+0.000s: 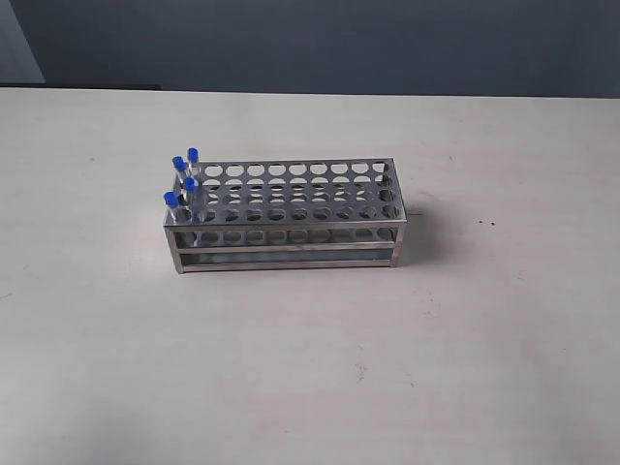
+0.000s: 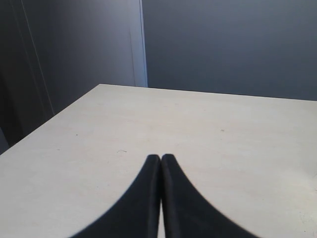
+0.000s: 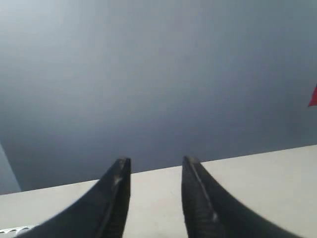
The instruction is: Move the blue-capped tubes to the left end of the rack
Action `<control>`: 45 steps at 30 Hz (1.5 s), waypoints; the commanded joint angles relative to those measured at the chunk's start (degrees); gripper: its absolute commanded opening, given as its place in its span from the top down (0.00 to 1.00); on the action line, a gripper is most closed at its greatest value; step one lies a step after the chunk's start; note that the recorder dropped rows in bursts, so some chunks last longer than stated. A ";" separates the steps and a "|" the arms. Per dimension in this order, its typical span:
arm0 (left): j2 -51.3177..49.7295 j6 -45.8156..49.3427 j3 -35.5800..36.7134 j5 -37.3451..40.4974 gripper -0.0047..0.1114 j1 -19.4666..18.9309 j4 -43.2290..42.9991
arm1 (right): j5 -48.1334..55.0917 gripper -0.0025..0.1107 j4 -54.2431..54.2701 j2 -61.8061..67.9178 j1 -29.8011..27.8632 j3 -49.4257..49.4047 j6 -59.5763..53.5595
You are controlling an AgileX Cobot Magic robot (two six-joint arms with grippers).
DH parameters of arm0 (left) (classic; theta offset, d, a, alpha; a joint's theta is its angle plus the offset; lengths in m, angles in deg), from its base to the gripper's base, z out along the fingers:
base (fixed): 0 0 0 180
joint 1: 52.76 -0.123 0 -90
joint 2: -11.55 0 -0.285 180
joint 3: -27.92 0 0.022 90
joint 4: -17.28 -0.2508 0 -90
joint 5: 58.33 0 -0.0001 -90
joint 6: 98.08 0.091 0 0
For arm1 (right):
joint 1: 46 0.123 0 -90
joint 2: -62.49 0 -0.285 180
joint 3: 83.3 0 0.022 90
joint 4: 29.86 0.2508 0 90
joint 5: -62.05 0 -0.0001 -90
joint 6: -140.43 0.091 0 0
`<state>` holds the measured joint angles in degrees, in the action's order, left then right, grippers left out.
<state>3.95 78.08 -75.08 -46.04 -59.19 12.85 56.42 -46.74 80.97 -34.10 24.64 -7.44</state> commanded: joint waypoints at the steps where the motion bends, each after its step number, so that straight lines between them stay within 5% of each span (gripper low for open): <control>1: -0.19 -0.10 0.22 -0.40 0.96 0.34 0.31 | 1.09 0.68 -0.61 -7.07 -1.91 -5.16 -0.18; 15: -0.19 -0.10 0.22 -0.40 0.96 0.34 0.31 | 13.28 0.68 4.52 -10.70 -1.91 -5.16 -0.61; 45: -0.19 -0.10 0.22 -0.40 0.96 0.34 0.31 | 13.28 0.68 4.52 -10.70 -1.91 -5.16 -0.50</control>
<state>3.95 78.08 -75.08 -46.04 -59.19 12.85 69.97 -41.85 70.65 -35.65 19.61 -7.67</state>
